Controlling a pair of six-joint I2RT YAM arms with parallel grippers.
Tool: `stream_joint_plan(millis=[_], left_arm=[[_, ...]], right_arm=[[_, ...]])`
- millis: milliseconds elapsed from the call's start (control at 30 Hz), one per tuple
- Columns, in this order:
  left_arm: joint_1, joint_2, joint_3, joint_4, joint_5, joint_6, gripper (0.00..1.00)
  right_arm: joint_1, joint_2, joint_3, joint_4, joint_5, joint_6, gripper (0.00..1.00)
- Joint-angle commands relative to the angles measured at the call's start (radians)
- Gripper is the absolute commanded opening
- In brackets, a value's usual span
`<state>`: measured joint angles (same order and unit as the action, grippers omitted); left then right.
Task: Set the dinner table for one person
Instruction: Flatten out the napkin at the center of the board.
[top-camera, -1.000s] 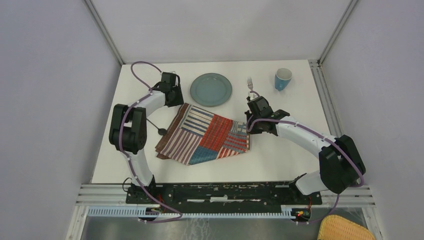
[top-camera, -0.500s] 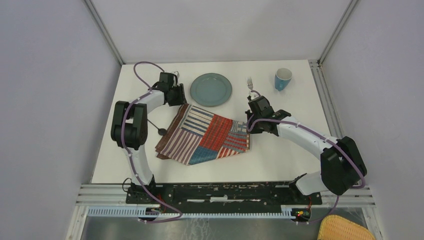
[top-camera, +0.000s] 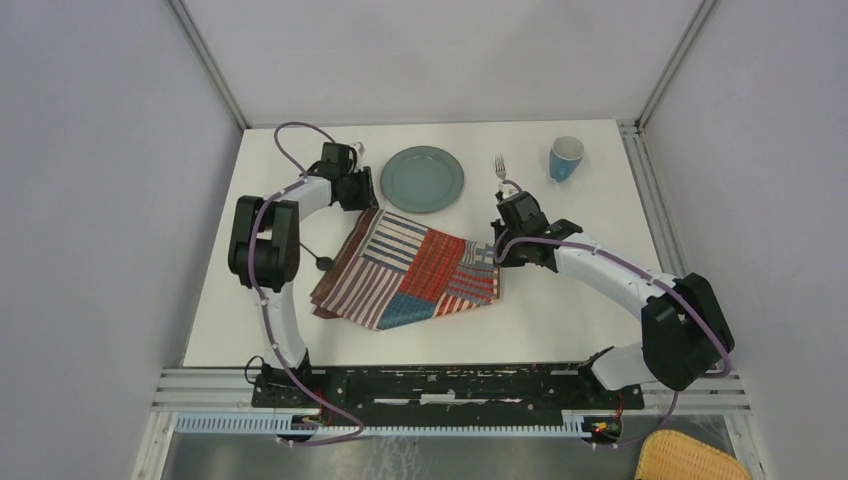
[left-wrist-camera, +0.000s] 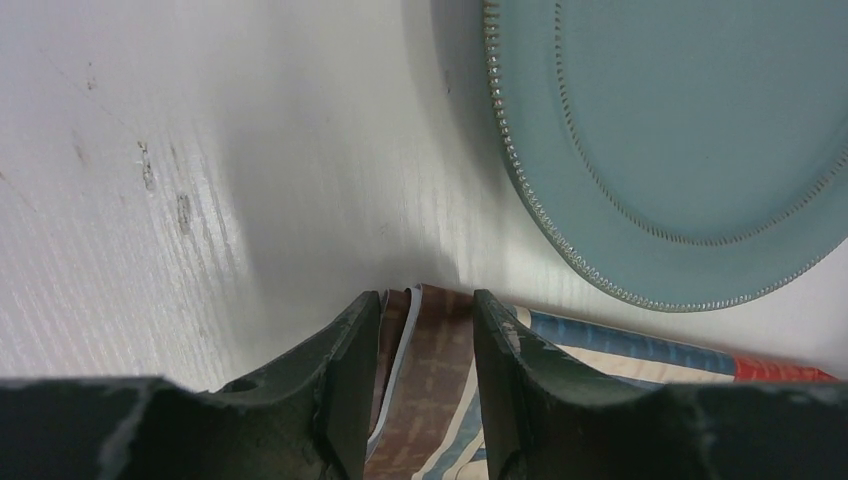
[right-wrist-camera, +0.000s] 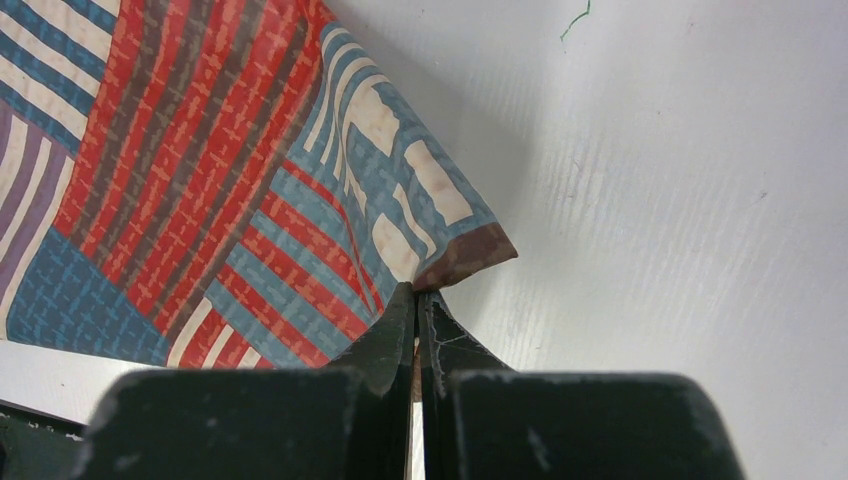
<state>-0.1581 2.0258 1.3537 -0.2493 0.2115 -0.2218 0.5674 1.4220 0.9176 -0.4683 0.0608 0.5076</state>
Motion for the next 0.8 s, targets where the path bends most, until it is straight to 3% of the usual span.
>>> stream_joint_plan(millis=[0, 133, 267, 767], left_arm=[[0.003, 0.03, 0.026, -0.032, 0.052, 0.037, 0.4], [0.002, 0.049, 0.041, -0.065, 0.061, 0.035, 0.1], [0.001, 0.05, 0.04, -0.084, 0.04, 0.033, 0.02], [-0.023, -0.149, 0.023, -0.073, -0.291, -0.065, 0.02]], right_arm=[[-0.002, -0.024, 0.003, 0.026, 0.009, 0.006, 0.0], [-0.003, -0.018, 0.004, 0.028, 0.01, 0.006, 0.0], [-0.004, -0.015, 0.009, 0.029, 0.009, 0.008, 0.0], [-0.005, 0.041, 0.039, 0.043, 0.04, 0.009, 0.0]])
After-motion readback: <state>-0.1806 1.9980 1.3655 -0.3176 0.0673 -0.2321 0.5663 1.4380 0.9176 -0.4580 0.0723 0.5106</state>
